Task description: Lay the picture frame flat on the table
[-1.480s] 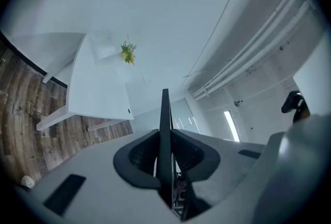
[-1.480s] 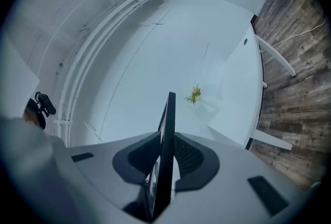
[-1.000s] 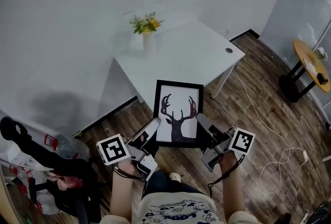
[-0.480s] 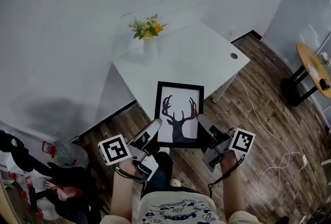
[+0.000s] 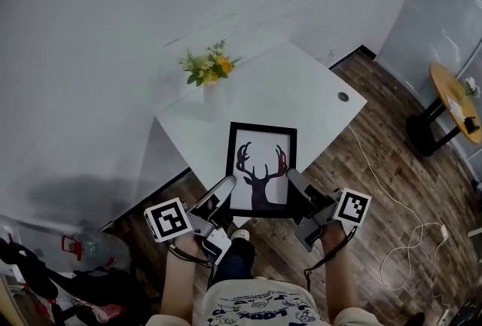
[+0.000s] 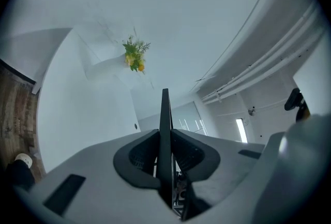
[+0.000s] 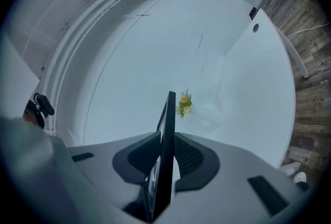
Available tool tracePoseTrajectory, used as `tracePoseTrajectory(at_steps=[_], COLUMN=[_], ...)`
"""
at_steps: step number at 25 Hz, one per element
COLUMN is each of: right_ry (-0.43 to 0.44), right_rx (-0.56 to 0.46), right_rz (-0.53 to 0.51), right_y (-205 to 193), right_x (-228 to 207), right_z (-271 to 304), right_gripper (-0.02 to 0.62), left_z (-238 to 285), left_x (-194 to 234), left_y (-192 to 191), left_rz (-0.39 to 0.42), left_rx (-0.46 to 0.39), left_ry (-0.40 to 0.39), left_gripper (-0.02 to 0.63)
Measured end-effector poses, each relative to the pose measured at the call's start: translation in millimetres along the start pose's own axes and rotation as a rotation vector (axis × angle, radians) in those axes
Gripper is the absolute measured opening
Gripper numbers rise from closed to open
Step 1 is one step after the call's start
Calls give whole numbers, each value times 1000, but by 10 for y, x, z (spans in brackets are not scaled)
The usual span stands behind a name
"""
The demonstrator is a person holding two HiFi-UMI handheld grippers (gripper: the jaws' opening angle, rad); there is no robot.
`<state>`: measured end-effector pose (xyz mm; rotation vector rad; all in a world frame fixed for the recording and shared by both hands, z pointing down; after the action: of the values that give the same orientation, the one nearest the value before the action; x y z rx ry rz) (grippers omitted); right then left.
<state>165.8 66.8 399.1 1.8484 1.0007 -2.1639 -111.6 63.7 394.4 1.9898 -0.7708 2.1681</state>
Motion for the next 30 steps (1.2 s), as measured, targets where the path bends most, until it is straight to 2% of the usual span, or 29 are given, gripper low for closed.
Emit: tracePoseTrajectory(at_steps=[3, 9, 14, 20, 26, 30], right_ry=[-7, -40, -56, -89, -114, -128], right_rx=[-4, 6, 16, 39, 61, 100], right_rz=[6, 24, 34, 50, 90, 93], right_y=[65, 542, 691, 756, 823, 917], right_x=[-31, -268, -419, -600, -810, -934], right_z=[68, 565, 815, 961, 973, 1003], right_gripper=[87, 87, 87, 87, 87, 87], left_z=[39, 229, 284, 311, 404, 522], left_x=[42, 334, 507, 725, 927, 981], left_y=[100, 745, 995, 1125, 1176, 1154], left_rz=[-8, -49, -70, -103, -95, -163], left_rx=[5, 20, 19, 51, 85, 58], left_ry=[-4, 8, 14, 63, 140, 110], left_gripper=[83, 83, 84, 84, 84, 84])
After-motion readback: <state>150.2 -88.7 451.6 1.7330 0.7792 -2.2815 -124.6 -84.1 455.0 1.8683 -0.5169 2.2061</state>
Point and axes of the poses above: the fingertips, and each gripper's own axes: z forward along the fingers, x to its left, y out of its top, the point moved 10 cm from there along -z, backward along the fingers, and after that the axes turned 15 degrees about x, right-handed, at the moved point
